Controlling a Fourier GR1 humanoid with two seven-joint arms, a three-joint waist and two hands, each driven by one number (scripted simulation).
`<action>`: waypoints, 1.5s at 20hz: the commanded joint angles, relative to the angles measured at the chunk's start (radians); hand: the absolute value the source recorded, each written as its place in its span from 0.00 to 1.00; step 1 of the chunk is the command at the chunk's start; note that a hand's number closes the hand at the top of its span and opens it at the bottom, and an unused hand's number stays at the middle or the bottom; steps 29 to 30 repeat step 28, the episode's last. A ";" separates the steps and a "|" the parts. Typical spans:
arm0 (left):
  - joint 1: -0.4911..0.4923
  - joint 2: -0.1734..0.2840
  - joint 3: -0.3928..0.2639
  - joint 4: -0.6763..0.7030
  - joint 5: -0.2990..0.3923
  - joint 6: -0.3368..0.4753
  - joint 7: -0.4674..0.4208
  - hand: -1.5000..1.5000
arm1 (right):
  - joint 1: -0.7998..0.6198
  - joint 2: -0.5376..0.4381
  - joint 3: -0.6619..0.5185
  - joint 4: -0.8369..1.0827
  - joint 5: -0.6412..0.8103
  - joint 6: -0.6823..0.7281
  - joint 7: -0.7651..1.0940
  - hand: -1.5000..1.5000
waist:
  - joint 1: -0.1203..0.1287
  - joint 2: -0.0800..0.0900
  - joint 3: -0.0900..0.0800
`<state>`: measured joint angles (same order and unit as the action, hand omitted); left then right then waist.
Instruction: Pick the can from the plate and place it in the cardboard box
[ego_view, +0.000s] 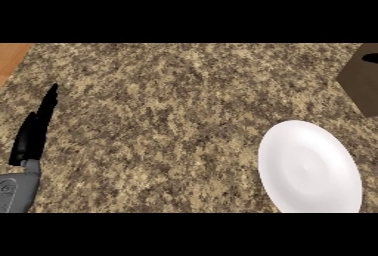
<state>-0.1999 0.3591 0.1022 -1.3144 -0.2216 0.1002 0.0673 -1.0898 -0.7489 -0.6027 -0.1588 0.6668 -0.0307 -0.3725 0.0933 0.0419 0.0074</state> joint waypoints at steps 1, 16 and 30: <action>-0.015 0.006 0.013 0.014 0.000 0.006 -0.006 0.50 | 0.005 -0.005 -0.093 -0.017 -0.090 -0.038 -0.066 0.00 | -0.005 0.005 0.001; 0.036 0.005 0.025 -0.025 0.001 0.012 -0.007 0.50 | 0.182 -0.294 -0.243 0.022 -0.230 0.198 -0.102 0.00 | -0.036 -0.007 0.003; 0.085 0.000 0.044 -0.024 0.019 0.008 -0.046 0.50 | 0.412 -0.424 -0.247 0.028 -0.233 0.411 -0.231 0.00 | -0.055 -0.014 0.005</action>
